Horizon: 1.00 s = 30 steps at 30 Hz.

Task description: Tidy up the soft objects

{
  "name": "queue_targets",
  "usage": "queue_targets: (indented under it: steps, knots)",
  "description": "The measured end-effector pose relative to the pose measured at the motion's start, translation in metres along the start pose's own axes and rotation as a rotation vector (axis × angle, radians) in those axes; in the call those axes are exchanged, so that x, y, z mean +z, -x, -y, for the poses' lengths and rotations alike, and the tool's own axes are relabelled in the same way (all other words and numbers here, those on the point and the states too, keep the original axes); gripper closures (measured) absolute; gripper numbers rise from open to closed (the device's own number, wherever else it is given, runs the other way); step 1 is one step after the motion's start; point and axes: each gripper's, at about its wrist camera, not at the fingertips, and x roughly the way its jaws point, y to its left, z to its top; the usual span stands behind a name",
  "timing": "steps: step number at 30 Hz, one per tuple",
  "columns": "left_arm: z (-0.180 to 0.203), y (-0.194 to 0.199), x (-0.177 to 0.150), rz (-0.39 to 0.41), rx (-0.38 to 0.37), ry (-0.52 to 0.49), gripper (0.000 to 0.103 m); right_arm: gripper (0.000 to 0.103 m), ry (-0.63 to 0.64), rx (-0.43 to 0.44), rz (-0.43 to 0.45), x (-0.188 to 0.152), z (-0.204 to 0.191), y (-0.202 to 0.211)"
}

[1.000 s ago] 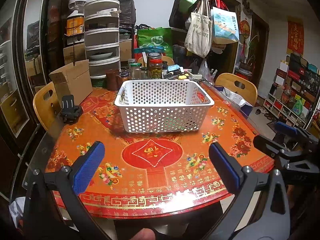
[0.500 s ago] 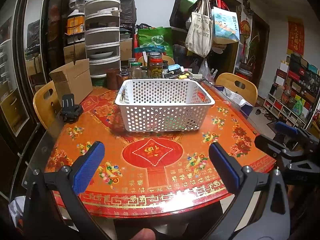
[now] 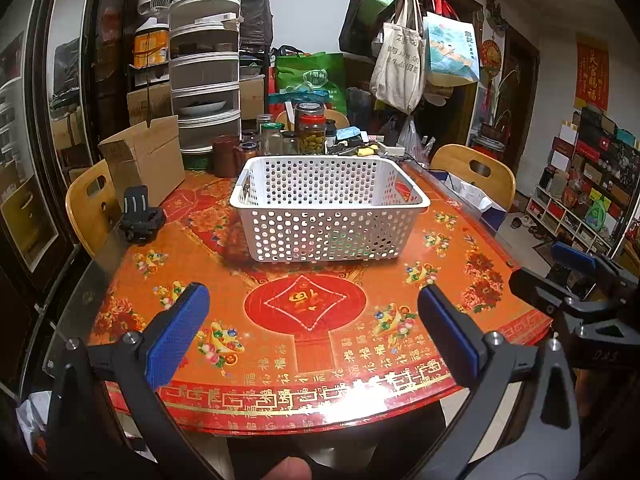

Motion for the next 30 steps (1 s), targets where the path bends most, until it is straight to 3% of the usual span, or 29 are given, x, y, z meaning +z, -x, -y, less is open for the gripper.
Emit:
queue_targets:
  steps: [30]
  knots:
    - [0.008, -0.005, -0.014, 0.003, -0.015, 0.0, 0.0, 0.0, -0.001, 0.005, -0.016, -0.007, -0.001, -0.006]
